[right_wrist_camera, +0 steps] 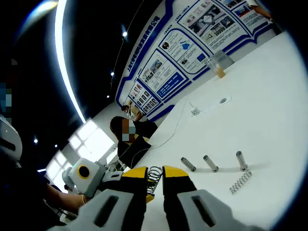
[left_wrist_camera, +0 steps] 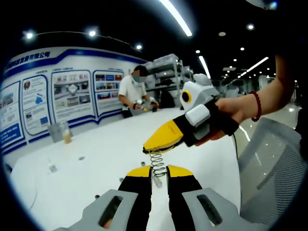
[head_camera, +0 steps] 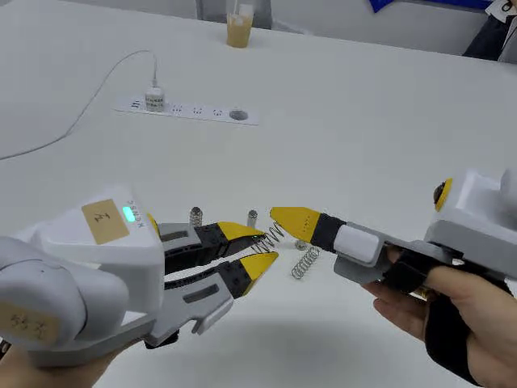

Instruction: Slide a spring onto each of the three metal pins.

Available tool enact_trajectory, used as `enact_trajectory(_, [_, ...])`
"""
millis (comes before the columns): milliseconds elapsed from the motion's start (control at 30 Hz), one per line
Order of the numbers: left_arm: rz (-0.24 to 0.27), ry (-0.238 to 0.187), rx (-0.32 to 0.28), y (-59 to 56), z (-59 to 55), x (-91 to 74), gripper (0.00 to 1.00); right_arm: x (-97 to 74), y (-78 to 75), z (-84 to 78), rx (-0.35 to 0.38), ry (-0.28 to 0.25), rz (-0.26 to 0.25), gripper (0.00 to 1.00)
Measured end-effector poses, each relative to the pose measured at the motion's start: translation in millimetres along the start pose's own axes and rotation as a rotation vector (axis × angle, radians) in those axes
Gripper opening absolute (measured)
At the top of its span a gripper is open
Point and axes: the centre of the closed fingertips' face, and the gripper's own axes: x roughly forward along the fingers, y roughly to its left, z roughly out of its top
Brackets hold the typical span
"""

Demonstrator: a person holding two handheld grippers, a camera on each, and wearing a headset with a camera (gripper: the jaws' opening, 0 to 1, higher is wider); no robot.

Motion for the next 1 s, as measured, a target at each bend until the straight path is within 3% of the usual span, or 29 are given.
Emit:
enact_trajectory(167, [0.027, 0.029, -0.012, 5.2, -3.8, 0.8, 0.11, 1.4, 0.7, 0.8, -0.019, -0.003, 0.001, 0.12])
enact_trajectory(267, [0.037, 0.043, -0.035, 8.0, -6.8, 2.5, 0.13, 3.1, -1.3, 1.8, -0.068, -0.004, -0.018, 0.12])
enact_trajectory(667, [0.058, 0.132, -0.077, 10.7, -31.4, 4.0, 0.32, 8.5, -21.0, 9.8, -0.281, 0.027, -0.113, 0.12])
enact_trajectory(1000, [0.068, 0.169, -0.118, 9.3, -46.0, 4.5, 0.45, 21.4, -31.8, 17.2, -0.402, 0.068, -0.132, 0.12])
